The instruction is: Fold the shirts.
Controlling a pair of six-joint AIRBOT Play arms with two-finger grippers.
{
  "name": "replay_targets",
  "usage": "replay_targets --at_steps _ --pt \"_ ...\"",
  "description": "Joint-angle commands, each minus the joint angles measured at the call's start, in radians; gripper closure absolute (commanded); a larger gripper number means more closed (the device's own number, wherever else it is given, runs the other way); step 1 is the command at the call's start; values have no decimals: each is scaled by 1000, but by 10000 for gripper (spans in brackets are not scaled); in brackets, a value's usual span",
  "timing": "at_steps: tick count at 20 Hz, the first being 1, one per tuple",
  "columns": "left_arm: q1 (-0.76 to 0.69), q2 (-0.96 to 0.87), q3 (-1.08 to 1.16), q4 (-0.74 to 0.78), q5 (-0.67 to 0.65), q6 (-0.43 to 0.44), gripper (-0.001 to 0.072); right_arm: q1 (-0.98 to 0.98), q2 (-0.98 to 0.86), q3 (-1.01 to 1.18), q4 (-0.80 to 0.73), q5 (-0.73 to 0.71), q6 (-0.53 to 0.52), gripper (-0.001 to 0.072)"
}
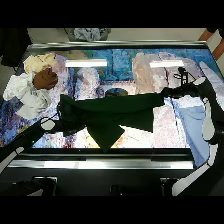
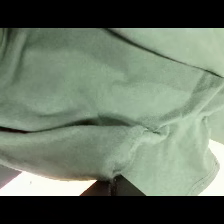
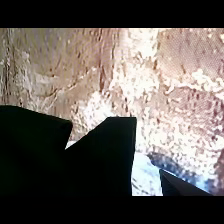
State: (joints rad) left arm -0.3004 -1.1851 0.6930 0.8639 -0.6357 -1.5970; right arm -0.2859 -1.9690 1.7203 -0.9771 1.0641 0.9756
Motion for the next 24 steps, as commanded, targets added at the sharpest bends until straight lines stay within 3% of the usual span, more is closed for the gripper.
replay_targets --at_steps 1,6,7,8,9,12,15,20,24 --pt "0 4 1 0 1 0 683 9 -8 0 30 84 -50 12" --pt "0 6 1 0 0 0 682 9 -66 0 54 210 -57 16" --pt "0 10 1 0 0 0 682 9 -74 0 66 213 -56 120" --pt "2 16 2 0 1 1 682 9 -71 0 67 201 -61 554" --pt "10 24 11 0 -3 21 682 8 -58 3 73 187 -58 661" --pt "83 89 133 0 -3 95 684 9 63 67 76 159 -144 663" --pt "216 192 460 3 -4 175 684 9 264 210 78 129 -147 663" --pt "389 240 1140 49 -74 176 684 9 731 332 61 -11 -130 662" --pt "402 262 1374 49 -151 150 684 9 1006 332 -43 20 -33 663"
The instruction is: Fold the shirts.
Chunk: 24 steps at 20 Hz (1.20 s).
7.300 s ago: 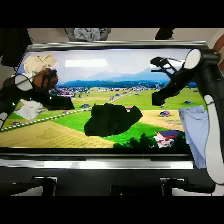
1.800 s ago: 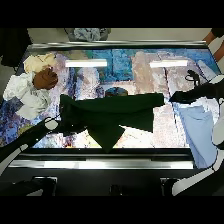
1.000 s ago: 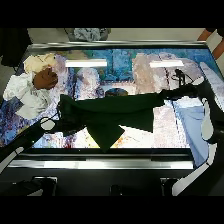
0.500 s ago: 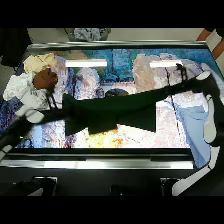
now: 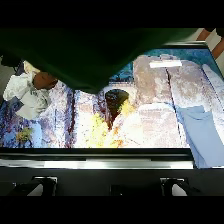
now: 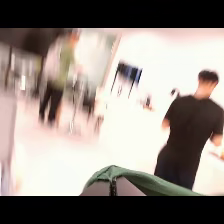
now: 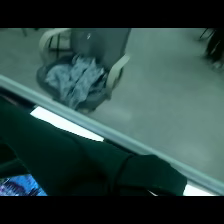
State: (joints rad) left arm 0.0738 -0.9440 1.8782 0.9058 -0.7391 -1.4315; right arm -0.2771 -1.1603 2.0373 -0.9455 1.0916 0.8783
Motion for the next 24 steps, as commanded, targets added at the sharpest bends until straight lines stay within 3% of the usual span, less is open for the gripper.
replay_targets --at_steps 1,4,7,11,13,16,18,21,24 --pt "30 38 192 7 -31 -19 684 0 243 15 -129 11 104 663" --pt "32 69 192 41 -9 -19 684 0 319 15 -284 127 222 662" --pt "32 66 191 66 -24 -19 684 0 314 15 -326 326 237 662" --pt "32 30 109 209 -209 -64 684 0 195 -33 -323 673 253 662" --pt "32 -16 -14 261 -285 -64 684 0 117 -169 -320 734 251 662" --pt "32 -150 -257 284 -257 -44 683 3 -6 -461 -267 552 240 662" --pt "28 -279 -375 283 -164 -31 682 51 -134 -597 -256 267 243 662" --pt "29 -490 -409 283 -48 -31 681 161 -395 -605 -188 -112 245 661" --pt "29 -621 -409 280 -1 -31 680 206 -564 -591 17 -412 245 660"
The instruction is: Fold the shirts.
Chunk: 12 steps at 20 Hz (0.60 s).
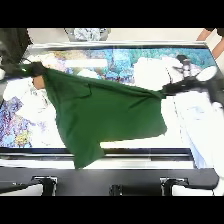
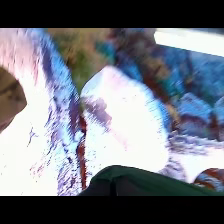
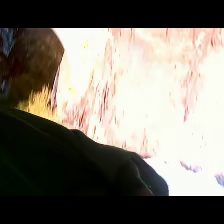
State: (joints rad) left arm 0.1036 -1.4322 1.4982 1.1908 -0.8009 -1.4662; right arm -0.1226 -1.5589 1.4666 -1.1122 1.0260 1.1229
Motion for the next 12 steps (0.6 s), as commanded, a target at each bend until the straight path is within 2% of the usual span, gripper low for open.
replay_targets --at_steps 1,3,4,5,6,7,8,10,12 --pt "0 -157 -29 -5 61 3 679 51 -187 -20 247 -402 0 660" --pt "-1 -180 -29 -5 60 0 678 51 -200 -20 273 -443 -2 659" --pt "-2 -180 -29 -5 58 0 662 51 -198 -19 275 -430 -15 633" --pt "0 -175 -26 -21 50 0 492 47 -194 -10 274 -394 -29 396" --pt "9 -168 -7 -31 -3 -1 218 31 -184 14 274 -324 -72 93" --pt "28 -159 33 -30 -124 -1 50 -1 -168 58 261 -211 -136 21" --pt "57 -147 80 -27 -292 0 48 -45 -150 103 222 -95 -159 21" --pt "128 -119 87 -26 -538 -3 51 -169 -115 185 126 170 -158 27" --pt "181 -75 -41 -27 -647 -18 64 -275 -88 195 55 417 -149 31"
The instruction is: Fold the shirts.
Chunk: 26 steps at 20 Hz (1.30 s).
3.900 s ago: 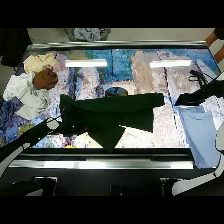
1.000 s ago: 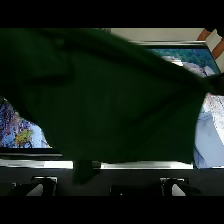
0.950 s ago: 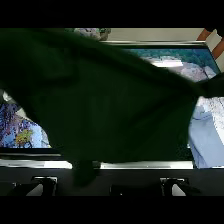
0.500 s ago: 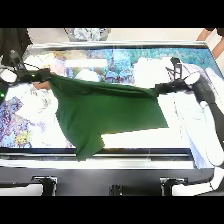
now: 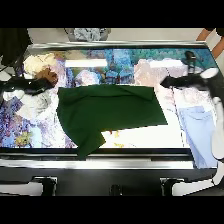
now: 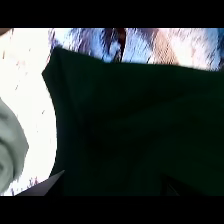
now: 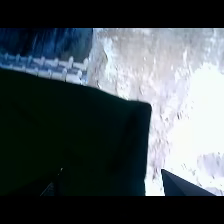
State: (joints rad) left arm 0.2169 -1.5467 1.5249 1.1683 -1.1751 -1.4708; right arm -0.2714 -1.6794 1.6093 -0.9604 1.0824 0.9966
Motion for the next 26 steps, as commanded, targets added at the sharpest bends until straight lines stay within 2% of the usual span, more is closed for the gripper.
replay_targets --at_steps 1,2,4,6,9,13,14,15,16,18,21,26 --pt "82 83 -190 -5 -269 -13 98 -156 34 52 -143 458 -21 31" --pt "84 130 -317 -10 -236 -4 117 -171 34 44 -201 536 -22 31" --pt "73 213 -555 -63 -161 83 117 -172 34 26 -279 612 -33 31" --pt "62 245 -705 -132 -62 106 117 -172 34 21 -253 610 -32 31" --pt "37 235 -789 -245 40 140 118 -172 34 21 -241 610 -32 31" --pt "-33 208 -800 -253 122 129 124 -172 34 18 -261 596 -32 31" --pt "-46 201 -800 -253 142 117 209 -171 34 7 -264 594 -32 31" --pt "-51 200 -800 -253 161 117 424 -164 34 -12 -272 595 -33 30" --pt "-51 200 -800 -253 180 106 536 -146 34 -45 -288 595 -44 30" --pt "-48 201 -800 -252 197 94 677 -95 34 -124 -276 551 -61 19" --pt "-48 211 -800 -252 195 95 679 -46 19 -187 -270 456 -69 19" --pt "-48 230 -800 -253 192 111 679 -31 -68 -192 -257 442 -50 22"
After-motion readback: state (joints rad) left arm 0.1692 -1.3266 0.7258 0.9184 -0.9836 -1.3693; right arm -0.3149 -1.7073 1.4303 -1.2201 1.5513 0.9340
